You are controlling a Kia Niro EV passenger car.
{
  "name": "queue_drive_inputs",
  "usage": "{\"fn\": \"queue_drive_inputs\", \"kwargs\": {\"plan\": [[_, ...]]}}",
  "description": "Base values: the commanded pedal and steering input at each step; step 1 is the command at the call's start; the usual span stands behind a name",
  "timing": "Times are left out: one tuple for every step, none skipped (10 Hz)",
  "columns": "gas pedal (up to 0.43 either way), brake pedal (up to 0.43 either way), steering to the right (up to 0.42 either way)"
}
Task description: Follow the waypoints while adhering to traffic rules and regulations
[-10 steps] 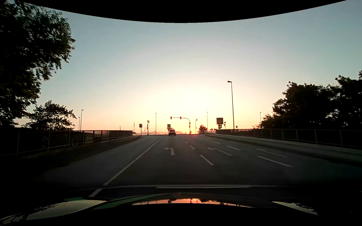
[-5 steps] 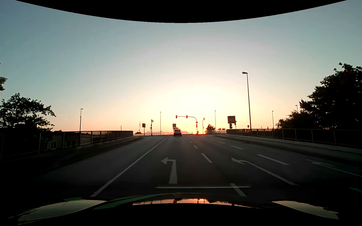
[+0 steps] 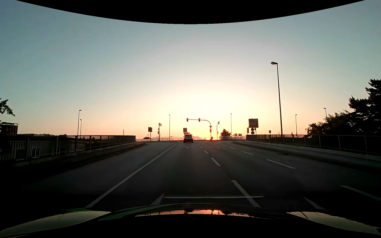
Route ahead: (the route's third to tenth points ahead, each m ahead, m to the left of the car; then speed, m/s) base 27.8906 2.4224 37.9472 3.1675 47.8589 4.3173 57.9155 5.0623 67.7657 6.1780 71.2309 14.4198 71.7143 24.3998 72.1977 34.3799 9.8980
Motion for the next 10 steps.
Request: {"fn": "queue_drive_inputs", "kwargs": {"plan": [[0.000, 0.091, -0.003], [0.000, 0.104, -0.001], [0.000, 0.110, -0.001], [0.000, 0.122, -0.001], [0.000, 0.134, -0.001], [0.000, 0.140, -0.001], [0.000, 0.140, -0.001], [0.000, 0.140, -0.001], [0.000, 0.146, -0.005], [0.000, 0.146, -0.009]]}}
